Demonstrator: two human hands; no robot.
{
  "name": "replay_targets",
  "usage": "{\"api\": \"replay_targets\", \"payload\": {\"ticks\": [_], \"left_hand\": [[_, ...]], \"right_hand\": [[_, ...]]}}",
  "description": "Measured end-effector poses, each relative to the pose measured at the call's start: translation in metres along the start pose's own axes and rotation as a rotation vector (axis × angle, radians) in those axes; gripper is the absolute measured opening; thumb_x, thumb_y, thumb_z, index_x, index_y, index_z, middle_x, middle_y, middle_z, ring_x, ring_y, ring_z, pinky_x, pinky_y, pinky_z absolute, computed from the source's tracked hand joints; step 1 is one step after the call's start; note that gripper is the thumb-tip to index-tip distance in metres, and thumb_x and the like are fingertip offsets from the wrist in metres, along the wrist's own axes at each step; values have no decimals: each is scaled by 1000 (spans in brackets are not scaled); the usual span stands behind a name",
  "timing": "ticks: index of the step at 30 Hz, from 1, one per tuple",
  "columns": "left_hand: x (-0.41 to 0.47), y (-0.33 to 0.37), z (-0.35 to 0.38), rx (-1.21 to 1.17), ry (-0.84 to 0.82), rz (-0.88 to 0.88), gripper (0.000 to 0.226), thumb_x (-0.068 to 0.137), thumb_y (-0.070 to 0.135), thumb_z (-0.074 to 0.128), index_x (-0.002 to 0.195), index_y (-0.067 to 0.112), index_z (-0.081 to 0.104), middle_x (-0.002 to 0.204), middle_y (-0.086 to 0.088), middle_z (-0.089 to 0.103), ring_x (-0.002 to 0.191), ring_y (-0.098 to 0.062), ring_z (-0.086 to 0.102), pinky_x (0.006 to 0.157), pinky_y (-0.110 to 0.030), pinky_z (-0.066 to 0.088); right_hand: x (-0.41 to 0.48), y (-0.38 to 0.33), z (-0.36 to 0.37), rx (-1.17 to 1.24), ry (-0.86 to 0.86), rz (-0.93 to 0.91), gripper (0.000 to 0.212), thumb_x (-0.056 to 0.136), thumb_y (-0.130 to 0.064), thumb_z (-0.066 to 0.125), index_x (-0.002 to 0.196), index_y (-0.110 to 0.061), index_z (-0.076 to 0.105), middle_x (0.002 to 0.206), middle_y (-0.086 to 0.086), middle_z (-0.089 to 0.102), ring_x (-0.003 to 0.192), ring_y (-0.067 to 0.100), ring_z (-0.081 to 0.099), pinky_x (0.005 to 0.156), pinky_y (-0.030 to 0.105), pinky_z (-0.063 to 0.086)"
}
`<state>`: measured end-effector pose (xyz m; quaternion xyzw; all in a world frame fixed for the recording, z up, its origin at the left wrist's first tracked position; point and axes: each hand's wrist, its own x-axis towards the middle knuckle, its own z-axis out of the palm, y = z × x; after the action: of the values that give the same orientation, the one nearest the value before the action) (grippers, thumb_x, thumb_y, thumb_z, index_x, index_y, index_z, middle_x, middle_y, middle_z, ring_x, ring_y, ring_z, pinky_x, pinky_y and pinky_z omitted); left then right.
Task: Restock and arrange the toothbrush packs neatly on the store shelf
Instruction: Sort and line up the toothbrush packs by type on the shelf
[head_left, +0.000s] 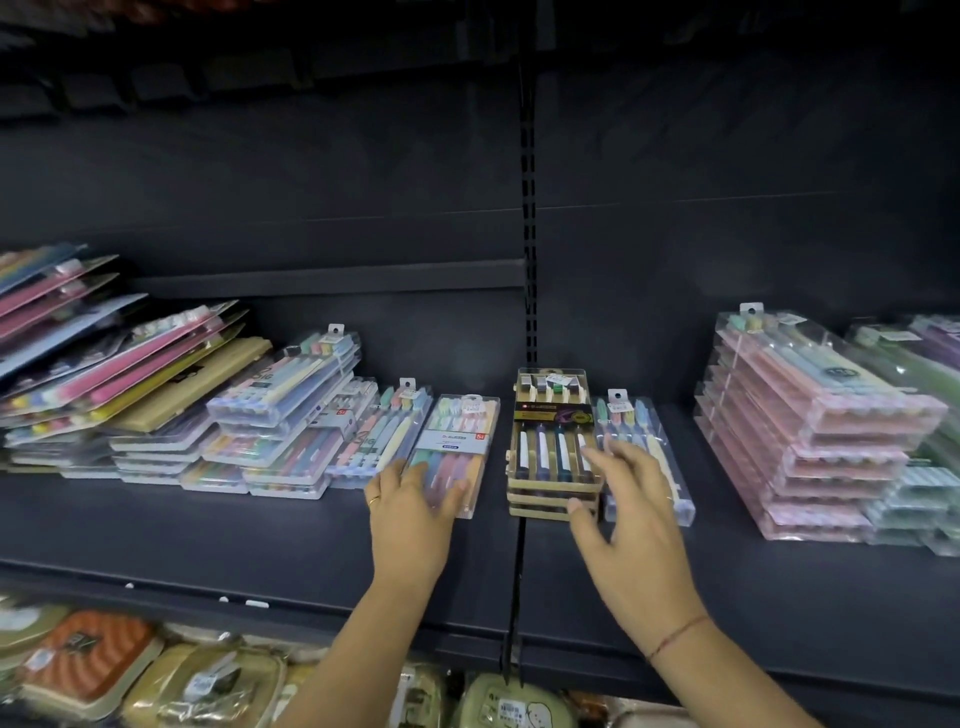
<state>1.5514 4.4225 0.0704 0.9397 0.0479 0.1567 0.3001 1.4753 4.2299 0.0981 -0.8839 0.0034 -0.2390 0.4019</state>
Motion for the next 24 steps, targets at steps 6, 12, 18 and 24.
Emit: {"api": "replay_targets", "payload": {"ticks": [6,12,18,24], "left_hand": [[13,-44,-23,190,119,119,47,98,34,55,137,9,53,147,-12,46,137,-33,39,109,-47,32],[46,-79,-24,335,-24,361,74,92,56,20,140,9,52,145,-9,51,139,-26,41,114,-40,22],[61,-78,-12,225,-90,323,110,78,80,-13,146,16,43,155,-5,36,148,-20,24,120,-35,9],[69,-79,-13,198,-139,306,113,74,79,-23,150,19,36,159,-2,28,149,-15,16,121,-29,4]], "right_hand": [[-2,-29,35,21,-230,-204,47,97,-25,54,142,-31,43,145,-24,25,130,-14,20,103,3,14],[12,-45,71,1,-444,-282,55,100,-32,49,151,-26,29,154,-21,21,143,-5,13,117,13,9],[27,-33,89,-11,-483,-230,56,101,-28,48,152,-22,26,157,-16,20,145,-3,11,120,20,10],[36,-36,111,-50,-502,-193,57,101,-26,47,152,-18,24,159,-9,20,147,3,10,113,9,1]]}}
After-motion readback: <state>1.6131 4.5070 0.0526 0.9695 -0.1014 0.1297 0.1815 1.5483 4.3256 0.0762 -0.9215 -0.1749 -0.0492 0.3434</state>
